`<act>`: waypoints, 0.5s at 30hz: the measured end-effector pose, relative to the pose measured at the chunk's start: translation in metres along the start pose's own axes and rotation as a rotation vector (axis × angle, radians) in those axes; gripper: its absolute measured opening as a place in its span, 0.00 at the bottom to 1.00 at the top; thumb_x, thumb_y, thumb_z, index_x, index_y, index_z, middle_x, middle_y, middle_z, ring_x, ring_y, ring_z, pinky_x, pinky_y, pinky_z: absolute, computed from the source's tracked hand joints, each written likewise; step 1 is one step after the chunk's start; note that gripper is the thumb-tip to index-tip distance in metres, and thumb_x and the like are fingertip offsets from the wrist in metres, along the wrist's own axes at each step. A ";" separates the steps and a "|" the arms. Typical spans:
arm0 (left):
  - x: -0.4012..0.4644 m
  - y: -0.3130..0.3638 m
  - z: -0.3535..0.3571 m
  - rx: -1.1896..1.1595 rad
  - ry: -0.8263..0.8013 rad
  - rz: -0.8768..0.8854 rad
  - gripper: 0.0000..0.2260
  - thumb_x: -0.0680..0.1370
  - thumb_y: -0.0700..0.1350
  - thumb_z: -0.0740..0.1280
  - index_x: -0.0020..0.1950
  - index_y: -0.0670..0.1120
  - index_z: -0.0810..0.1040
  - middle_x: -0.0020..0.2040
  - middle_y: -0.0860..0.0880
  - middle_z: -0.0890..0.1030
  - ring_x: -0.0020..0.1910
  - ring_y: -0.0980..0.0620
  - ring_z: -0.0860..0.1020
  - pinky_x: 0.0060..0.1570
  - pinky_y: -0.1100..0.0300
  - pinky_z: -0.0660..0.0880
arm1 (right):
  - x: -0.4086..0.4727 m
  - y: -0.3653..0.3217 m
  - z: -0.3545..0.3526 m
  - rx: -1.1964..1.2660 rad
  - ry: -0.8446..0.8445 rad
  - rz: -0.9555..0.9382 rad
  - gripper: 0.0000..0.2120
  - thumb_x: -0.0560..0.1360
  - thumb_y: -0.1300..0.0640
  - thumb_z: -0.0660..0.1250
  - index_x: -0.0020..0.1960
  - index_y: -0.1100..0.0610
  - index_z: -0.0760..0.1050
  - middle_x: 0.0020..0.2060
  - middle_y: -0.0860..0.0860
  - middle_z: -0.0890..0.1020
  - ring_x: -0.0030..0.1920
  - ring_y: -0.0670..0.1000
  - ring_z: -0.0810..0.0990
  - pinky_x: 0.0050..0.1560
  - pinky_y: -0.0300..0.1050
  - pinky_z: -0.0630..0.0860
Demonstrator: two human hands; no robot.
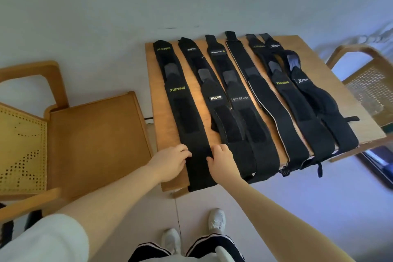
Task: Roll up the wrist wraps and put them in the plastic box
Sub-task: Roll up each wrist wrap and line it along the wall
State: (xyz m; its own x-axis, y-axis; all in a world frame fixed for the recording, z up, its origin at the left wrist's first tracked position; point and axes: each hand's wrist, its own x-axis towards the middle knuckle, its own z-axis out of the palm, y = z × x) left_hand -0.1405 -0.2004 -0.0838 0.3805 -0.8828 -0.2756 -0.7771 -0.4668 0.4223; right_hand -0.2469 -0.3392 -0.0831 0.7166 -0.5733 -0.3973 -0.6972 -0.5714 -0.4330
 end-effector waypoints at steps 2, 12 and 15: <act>0.010 -0.003 -0.011 -0.098 0.021 -0.035 0.19 0.82 0.42 0.56 0.73 0.51 0.65 0.72 0.52 0.67 0.67 0.54 0.69 0.62 0.62 0.69 | 0.014 -0.011 -0.006 0.128 -0.019 -0.017 0.19 0.80 0.57 0.60 0.70 0.56 0.66 0.68 0.53 0.69 0.64 0.52 0.72 0.61 0.45 0.72; 0.090 -0.048 -0.066 -0.315 0.156 -0.343 0.26 0.82 0.43 0.57 0.78 0.52 0.50 0.78 0.46 0.45 0.76 0.45 0.51 0.72 0.54 0.56 | 0.095 -0.071 -0.048 0.308 -0.126 -0.045 0.21 0.82 0.60 0.57 0.74 0.58 0.60 0.69 0.54 0.69 0.68 0.53 0.70 0.60 0.42 0.68; 0.109 -0.060 -0.080 -0.422 0.171 -0.429 0.26 0.83 0.44 0.55 0.78 0.54 0.48 0.78 0.42 0.49 0.75 0.44 0.56 0.71 0.53 0.59 | 0.127 -0.084 -0.053 0.309 -0.150 -0.038 0.21 0.81 0.60 0.57 0.73 0.58 0.61 0.68 0.55 0.70 0.65 0.54 0.72 0.60 0.46 0.71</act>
State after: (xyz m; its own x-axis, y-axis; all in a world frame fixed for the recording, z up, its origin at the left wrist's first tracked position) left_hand -0.0123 -0.2733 -0.0701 0.7169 -0.5918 -0.3685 -0.2859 -0.7317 0.6188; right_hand -0.0981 -0.3950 -0.0546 0.7532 -0.4493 -0.4805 -0.6469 -0.3731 -0.6651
